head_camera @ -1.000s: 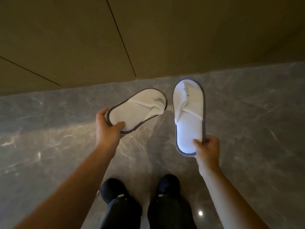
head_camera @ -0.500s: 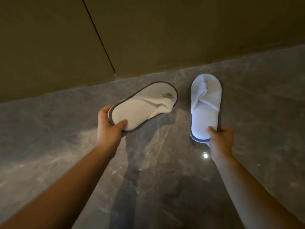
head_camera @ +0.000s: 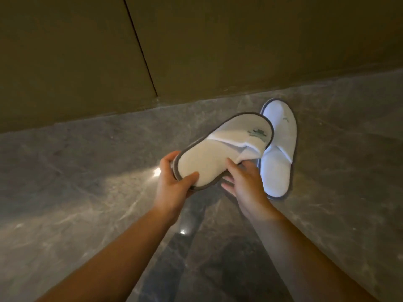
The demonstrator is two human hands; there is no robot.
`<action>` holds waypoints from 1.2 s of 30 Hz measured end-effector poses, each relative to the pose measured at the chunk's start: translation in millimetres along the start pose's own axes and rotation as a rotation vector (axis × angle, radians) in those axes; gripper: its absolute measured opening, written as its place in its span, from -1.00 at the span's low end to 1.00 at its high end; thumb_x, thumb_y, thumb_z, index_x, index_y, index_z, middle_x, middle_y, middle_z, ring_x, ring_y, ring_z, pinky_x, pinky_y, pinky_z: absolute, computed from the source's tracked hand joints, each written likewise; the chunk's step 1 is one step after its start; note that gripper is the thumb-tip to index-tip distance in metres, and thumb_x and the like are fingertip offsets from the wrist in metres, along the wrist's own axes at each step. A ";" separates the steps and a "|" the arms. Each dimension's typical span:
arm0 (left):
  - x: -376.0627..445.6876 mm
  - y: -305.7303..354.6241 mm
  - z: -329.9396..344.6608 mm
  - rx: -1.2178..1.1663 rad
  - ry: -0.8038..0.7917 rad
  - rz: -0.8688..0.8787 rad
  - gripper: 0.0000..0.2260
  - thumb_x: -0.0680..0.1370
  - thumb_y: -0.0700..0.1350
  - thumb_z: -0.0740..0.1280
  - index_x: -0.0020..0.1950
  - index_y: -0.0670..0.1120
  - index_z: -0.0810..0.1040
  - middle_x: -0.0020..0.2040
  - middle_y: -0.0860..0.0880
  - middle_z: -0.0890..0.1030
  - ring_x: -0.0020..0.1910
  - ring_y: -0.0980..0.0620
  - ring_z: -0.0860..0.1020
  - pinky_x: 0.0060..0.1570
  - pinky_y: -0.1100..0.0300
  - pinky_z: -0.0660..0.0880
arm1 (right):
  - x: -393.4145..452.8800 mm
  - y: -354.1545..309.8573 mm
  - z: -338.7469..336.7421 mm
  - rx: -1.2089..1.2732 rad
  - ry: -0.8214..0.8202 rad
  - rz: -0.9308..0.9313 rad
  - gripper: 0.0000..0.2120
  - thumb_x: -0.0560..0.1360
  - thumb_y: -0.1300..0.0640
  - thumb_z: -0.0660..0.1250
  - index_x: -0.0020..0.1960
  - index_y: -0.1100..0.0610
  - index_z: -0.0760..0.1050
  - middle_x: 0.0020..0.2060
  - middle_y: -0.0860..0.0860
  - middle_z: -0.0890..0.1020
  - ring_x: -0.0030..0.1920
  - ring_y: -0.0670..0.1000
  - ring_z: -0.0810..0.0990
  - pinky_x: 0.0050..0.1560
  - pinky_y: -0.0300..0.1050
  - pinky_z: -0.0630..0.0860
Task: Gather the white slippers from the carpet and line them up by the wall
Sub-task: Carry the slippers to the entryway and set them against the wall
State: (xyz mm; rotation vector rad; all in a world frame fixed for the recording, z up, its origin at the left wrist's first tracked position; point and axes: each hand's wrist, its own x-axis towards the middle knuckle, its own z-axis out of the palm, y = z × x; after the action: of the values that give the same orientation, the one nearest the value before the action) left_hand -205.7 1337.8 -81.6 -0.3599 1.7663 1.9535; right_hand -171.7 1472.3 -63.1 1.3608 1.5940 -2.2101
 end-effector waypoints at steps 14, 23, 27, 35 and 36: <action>-13.5 -11.7 -126.9 0.606 -0.041 -0.073 -0.61 0.37 -0.15 0.42 0.16 -0.06 0.41 0.15 -0.09 0.51 0.12 -0.01 0.47 0.09 0.14 0.43 | -0.3 44.2 63.4 -0.503 -0.056 -0.247 -0.60 0.35 0.40 0.30 0.16 0.18 0.41 -0.05 0.08 0.57 -0.02 0.07 0.54 0.10 0.06 0.50; -5.4 -27.5 -133.1 0.925 -0.023 0.004 -0.37 0.36 -0.05 0.42 0.35 -0.04 0.22 0.40 -0.09 0.33 0.31 -0.08 0.34 0.28 -0.01 0.33 | 13.1 74.8 98.3 -0.847 -0.147 -0.354 -0.75 0.42 0.27 0.28 0.10 0.19 0.47 0.08 0.14 0.61 0.07 0.10 0.54 -0.03 -0.16 0.39; 1.4 -39.4 -130.7 1.141 -0.090 0.031 -0.27 0.36 0.03 0.41 0.41 -0.01 0.09 0.49 -0.09 0.14 0.43 -0.13 0.14 0.38 -0.08 0.20 | 14.2 81.2 76.2 -1.173 -0.153 -0.436 -0.51 0.45 0.10 0.31 0.34 0.14 0.28 0.35 0.14 0.39 0.35 0.14 0.34 0.31 -0.01 0.32; -9.7 -69.7 -121.9 1.419 -0.255 0.127 -0.15 0.34 0.23 0.33 0.40 0.19 -0.20 0.51 -0.05 -0.24 0.47 -0.16 -0.19 0.44 -0.14 -0.05 | 8.9 97.7 14.4 -1.620 -0.165 -0.295 -0.22 0.40 -0.10 0.32 0.45 0.02 -0.04 0.50 0.15 -0.04 0.48 0.22 -0.04 0.44 0.15 0.07; -11.3 -71.2 -121.5 1.446 -0.280 0.132 -0.14 0.34 0.24 0.32 0.36 0.23 -0.28 0.50 -0.06 -0.26 0.47 -0.17 -0.20 0.44 -0.15 -0.07 | 9.3 99.0 12.5 -1.631 -0.171 -0.303 -0.21 0.40 -0.10 0.32 0.45 0.01 -0.06 0.50 0.14 -0.05 0.48 0.22 -0.05 0.44 0.15 0.08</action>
State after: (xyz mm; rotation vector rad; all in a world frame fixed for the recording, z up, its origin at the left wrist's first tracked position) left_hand -174.4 1220.2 -153.1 0.5049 2.4497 0.3532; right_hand -131.6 1421.5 -139.7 0.3718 2.4789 -0.3950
